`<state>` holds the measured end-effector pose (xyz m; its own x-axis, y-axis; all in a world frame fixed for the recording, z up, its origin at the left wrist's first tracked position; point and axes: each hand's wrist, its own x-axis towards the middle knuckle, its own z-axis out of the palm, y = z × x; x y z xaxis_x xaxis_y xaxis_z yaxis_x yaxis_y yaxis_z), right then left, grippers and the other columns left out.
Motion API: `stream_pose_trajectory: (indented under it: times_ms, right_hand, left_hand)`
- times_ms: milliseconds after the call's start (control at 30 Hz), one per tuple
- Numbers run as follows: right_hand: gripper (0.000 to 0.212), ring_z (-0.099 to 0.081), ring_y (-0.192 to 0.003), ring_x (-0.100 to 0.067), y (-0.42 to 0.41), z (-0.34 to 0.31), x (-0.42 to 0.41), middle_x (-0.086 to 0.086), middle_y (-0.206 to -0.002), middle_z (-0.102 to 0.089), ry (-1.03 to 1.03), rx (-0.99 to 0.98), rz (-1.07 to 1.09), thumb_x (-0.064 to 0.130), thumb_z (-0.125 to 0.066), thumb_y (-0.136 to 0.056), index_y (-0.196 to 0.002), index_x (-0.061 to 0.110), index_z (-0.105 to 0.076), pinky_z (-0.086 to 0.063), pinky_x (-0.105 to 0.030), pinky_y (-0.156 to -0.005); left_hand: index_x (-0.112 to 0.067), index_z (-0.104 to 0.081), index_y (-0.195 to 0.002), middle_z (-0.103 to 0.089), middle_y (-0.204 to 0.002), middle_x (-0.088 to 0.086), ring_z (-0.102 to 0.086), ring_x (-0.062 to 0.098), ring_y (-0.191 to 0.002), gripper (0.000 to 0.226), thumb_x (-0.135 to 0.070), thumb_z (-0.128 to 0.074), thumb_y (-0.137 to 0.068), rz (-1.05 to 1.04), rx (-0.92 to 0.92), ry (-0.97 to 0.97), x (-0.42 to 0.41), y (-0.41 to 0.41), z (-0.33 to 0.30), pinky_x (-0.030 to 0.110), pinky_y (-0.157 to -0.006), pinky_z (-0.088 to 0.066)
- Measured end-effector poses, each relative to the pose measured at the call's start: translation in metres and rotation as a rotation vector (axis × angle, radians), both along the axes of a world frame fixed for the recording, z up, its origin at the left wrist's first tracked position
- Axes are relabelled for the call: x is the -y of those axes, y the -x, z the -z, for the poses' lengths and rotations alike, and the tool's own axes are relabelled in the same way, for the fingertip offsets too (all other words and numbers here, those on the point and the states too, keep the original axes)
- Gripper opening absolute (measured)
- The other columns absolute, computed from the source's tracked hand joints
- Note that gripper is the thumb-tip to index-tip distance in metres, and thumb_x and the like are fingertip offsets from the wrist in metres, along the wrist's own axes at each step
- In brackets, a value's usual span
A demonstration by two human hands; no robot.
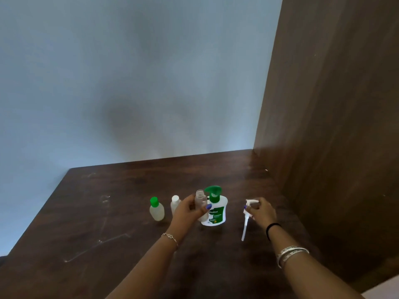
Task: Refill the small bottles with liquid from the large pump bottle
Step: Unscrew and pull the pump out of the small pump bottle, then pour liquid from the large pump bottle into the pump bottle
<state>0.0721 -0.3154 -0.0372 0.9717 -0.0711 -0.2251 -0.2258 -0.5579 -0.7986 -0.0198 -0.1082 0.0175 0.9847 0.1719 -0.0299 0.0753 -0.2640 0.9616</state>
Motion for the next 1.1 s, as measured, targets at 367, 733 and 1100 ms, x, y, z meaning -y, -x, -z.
stream_pose_trajectory:
  times_ms: [367,733,1100]
  right_hand:
    - [0.035,-0.065,-0.097,-0.033,-0.011,0.049,-0.024,-0.015,-0.099,-0.07,0.054,-0.053,0.006,0.023,-0.079,-0.073,-0.098,0.006,-0.062,-0.052,-0.039,-0.084]
    - [0.033,-0.055,-0.111,-0.03,-0.014,0.004,-0.043,-0.008,-0.115,-0.061,0.095,0.013,0.137,0.05,-0.056,-0.085,-0.102,0.021,-0.06,-0.042,-0.041,-0.093]
    - [0.034,-0.064,-0.094,-0.024,-0.038,-0.078,-0.111,-0.007,-0.1,-0.071,0.095,0.076,-0.509,0.023,-0.041,-0.095,-0.082,0.015,-0.071,-0.049,-0.035,-0.086]
  left_hand:
    - [-0.013,-0.061,-0.074,-0.065,-0.072,0.002,-0.058,0.009,-0.068,0.028,-0.032,-0.079,-0.064,-0.156,-0.004,-0.131,-0.02,0.007,0.024,0.021,-0.066,-0.046]
    - [-0.028,-0.06,-0.1,-0.061,-0.086,-0.022,-0.056,-0.017,-0.082,0.036,-0.013,-0.076,-0.071,-0.183,0.009,-0.197,-0.022,0.005,0.017,-0.003,-0.067,-0.039]
    - [-0.015,-0.063,-0.114,-0.062,-0.104,0.004,-0.056,0.013,-0.097,0.048,-0.018,-0.078,-0.068,-0.148,0.02,-0.395,-0.021,-0.017,0.012,0.015,-0.082,-0.037]
